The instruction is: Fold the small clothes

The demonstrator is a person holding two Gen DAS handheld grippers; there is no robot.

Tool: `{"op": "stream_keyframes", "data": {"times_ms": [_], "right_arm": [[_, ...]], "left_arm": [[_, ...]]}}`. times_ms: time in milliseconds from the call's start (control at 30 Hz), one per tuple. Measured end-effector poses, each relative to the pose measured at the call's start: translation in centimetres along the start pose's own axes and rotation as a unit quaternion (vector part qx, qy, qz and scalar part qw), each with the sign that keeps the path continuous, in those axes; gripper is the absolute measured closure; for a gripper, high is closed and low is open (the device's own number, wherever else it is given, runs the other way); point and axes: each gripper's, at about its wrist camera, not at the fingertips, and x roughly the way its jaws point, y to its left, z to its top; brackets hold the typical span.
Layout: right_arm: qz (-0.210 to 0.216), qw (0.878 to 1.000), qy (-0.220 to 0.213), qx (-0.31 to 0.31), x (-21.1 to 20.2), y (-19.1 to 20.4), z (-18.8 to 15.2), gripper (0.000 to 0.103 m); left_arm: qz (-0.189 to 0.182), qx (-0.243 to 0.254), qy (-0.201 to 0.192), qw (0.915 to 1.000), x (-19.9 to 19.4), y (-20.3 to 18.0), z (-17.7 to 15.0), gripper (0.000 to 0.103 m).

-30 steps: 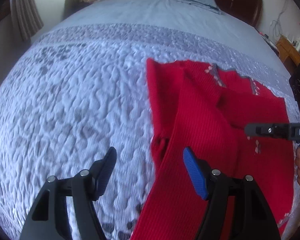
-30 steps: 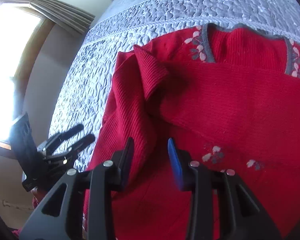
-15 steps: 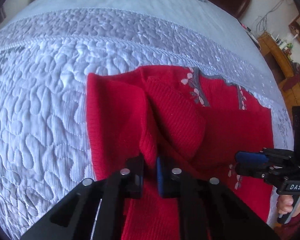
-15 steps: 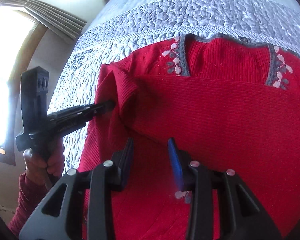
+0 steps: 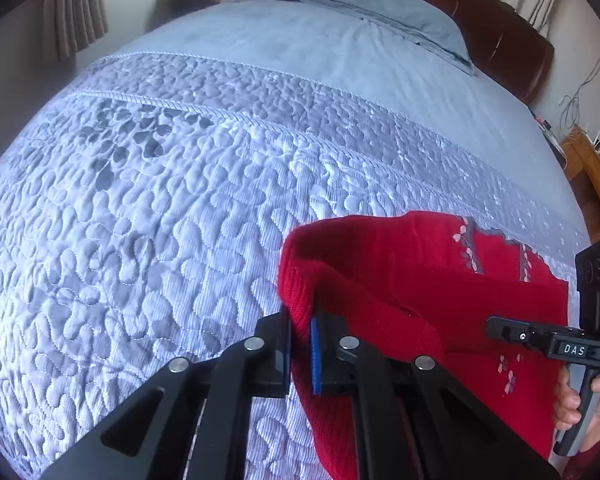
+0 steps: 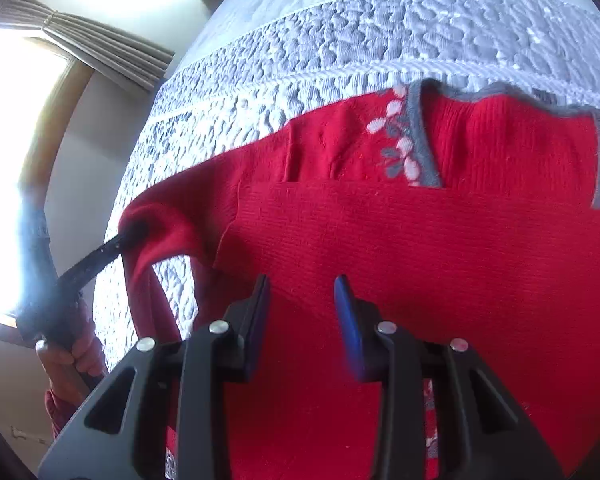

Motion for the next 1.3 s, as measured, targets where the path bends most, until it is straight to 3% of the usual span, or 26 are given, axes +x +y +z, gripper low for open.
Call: {"op": "stream_keyframes", "data": {"times_ms": [67,167,233,267,300,433,567,633,767,867,967,1033,1100,1200,1300], "right_arm": [[-0.007,1.0,0.0,-0.005,0.1,0.0,-0.6,0.069],[-0.01,1.0,-0.005,-0.001,-0.6,-0.5,-1.8,0.069],[-0.006,1.0,-0.005,-0.003,-1.4,-0.6,-3.1,0.069],[-0.004,1.0,-0.007,-0.012,-1.7,-0.2,-3.8,0.069],[-0.003,1.0,-0.007,-0.023,-1.9,0.4,-4.7,0.069],[0.028,0.994,0.026,-0.107,-1.7,5.7,-9.7,0.069],[0.07,0.973,0.09,-0.2,0.9,12.7,-15.6,0.069],[0.068,0.96,0.114,-0.247,2.8,16.4,-18.6,0.067],[0.048,0.938,0.139,-0.313,5.8,21.1,-22.4,0.063],[0.038,0.932,0.172,-0.316,8.0,22.3,-23.8,0.063],[0.008,0.931,0.179,-0.319,9.6,22.4,-24.0,0.067],[0.0,0.934,0.18,-0.31,10.4,22.3,-23.2,0.073],[-0.019,0.932,0.178,-0.315,10.5,22.1,-23.2,0.085],[-0.023,0.932,0.174,-0.318,10.0,21.3,-23.1,0.093],[-0.006,0.939,0.167,-0.299,9.2,20.7,-22.7,0.098]], "left_arm": [[-0.014,0.006,0.007,0.9999,0.3,-0.4,-0.2,0.096],[-0.079,0.019,0.032,0.9961,0.8,-2.2,-0.8,0.09],[-0.079,0.031,0.027,0.996,0.3,-3.3,-1.1,0.069],[-0.069,0.038,0.02,0.9967,-0.1,-3.6,-1.2,0.054],[-0.058,0.041,0.012,0.9974,-0.5,-3.7,-1.2,0.051],[-0.026,0.034,0.002,0.9991,-2.2,-2.3,-1.7,0.051],[0.014,0.009,-0.007,0.9998,-4.4,0.8,-2.8,0.051],[0.035,-0.005,-0.016,0.9992,-5.5,2.5,-3.9,0.051],[0.039,-0.044,-0.019,0.9981,-7.3,6.0,-6.0,0.051],[0.047,-0.06,-0.016,0.997,-8.0,8.0,-7.0,0.051],[0.053,-0.07,-0.012,0.9961,-8.3,9.2,-7.7,0.051],[0.055,-0.068,-0.011,0.9961,-8.5,9.6,-8.2,0.051],[0.056,-0.066,-0.01,0.9962,-8.5,9.7,-8.4,0.051],[0.053,-0.068,-0.012,0.9961,-8.7,9.7,-8.6,0.051],[0.053,-0.074,-0.012,0.9957,-8.7,9.7,-8.7,0.05]]}}
